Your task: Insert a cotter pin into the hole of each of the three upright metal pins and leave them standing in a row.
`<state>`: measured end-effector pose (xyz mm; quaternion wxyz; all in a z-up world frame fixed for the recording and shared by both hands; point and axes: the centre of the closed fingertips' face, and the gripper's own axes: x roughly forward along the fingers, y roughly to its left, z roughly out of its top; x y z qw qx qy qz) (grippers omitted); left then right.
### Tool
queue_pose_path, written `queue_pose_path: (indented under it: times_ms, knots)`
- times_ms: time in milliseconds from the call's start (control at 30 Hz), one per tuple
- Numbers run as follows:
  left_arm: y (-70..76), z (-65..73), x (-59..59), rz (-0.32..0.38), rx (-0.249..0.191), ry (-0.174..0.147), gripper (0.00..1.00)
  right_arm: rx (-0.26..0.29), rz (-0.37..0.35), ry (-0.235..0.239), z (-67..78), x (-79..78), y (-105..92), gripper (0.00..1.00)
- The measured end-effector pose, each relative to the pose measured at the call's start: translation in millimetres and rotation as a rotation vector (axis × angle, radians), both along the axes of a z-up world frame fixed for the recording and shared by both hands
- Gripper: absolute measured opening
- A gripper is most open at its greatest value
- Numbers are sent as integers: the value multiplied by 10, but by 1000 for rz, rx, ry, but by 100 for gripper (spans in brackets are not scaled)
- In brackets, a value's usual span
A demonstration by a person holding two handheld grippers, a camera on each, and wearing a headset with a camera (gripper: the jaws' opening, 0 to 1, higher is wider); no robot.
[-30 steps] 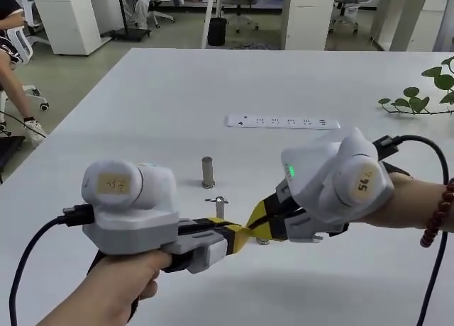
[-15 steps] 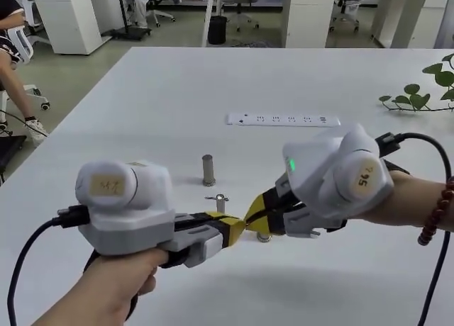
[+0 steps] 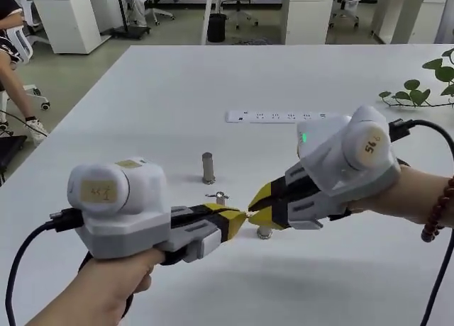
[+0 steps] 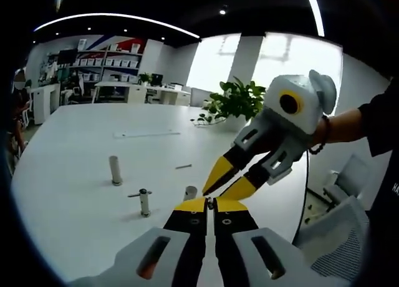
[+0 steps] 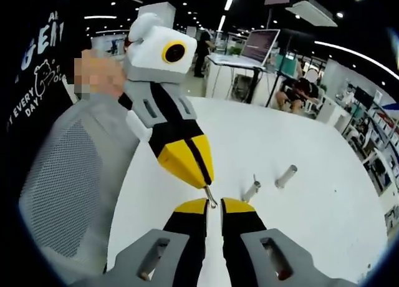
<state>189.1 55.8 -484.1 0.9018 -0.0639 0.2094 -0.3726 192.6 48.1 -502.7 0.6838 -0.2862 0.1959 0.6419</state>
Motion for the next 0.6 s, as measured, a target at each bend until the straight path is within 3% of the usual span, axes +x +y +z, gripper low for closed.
queue_pose_path:
  times_ms: [167,300,433,600]
  knots:
    - [9,20,-10,-25,30,-44,0,52,-51,95,16,8,-15,6]
    - [11,10,-21,-41,35,-48,0,102,-69,186,42,-58,-10,7]
    - [15,14,-32,-63,46,-68,0,120,-66,227,44,-94,-31,7]
    - [22,-13,-50,-76,58,-70,0,136,-63,263,19,-140,-47,7]
